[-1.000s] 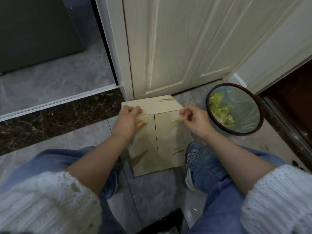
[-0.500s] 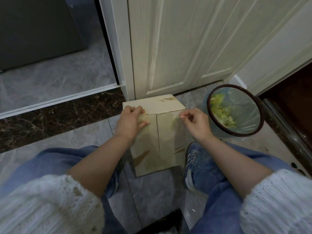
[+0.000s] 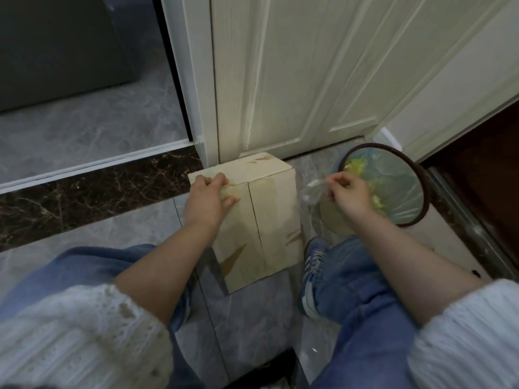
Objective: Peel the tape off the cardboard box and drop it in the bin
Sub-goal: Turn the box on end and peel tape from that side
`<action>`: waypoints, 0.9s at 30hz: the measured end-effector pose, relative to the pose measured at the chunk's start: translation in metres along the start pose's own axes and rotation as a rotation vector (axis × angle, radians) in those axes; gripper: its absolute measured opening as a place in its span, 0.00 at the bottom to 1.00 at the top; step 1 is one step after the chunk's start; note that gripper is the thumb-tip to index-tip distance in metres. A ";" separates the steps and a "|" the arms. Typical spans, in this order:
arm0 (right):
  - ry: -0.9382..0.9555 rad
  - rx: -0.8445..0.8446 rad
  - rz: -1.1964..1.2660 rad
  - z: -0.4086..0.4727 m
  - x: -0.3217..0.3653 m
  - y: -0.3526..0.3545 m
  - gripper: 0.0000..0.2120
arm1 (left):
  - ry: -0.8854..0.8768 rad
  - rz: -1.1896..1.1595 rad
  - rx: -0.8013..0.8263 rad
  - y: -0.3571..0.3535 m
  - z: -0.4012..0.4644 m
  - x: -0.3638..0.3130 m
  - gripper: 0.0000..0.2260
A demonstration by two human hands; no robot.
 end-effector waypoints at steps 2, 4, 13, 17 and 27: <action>-0.045 0.025 0.181 -0.007 0.001 -0.012 0.03 | 0.006 0.005 -0.003 -0.002 -0.001 -0.003 0.20; -0.092 0.032 0.315 -0.011 0.003 -0.020 0.06 | 0.011 -0.010 0.002 -0.002 -0.002 -0.003 0.20; -0.337 0.152 0.824 -0.016 0.017 -0.030 0.11 | 0.002 -0.007 0.000 0.000 -0.003 0.000 0.20; -0.321 0.241 0.963 -0.025 0.023 -0.033 0.11 | -0.001 -0.006 0.002 -0.002 -0.003 -0.001 0.20; -0.262 0.278 0.977 -0.035 0.034 -0.039 0.08 | -0.011 -0.012 -0.001 -0.001 -0.009 -0.001 0.20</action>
Point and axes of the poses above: each hand's wrist, its own z-axis towards the middle knuckle, its own y-axis out of the back of the hand, x = y × z, the point moved 3 cm from there along z, towards the middle knuckle, and after that the axes turned 8 degrees about y, right-handed, at the moved point
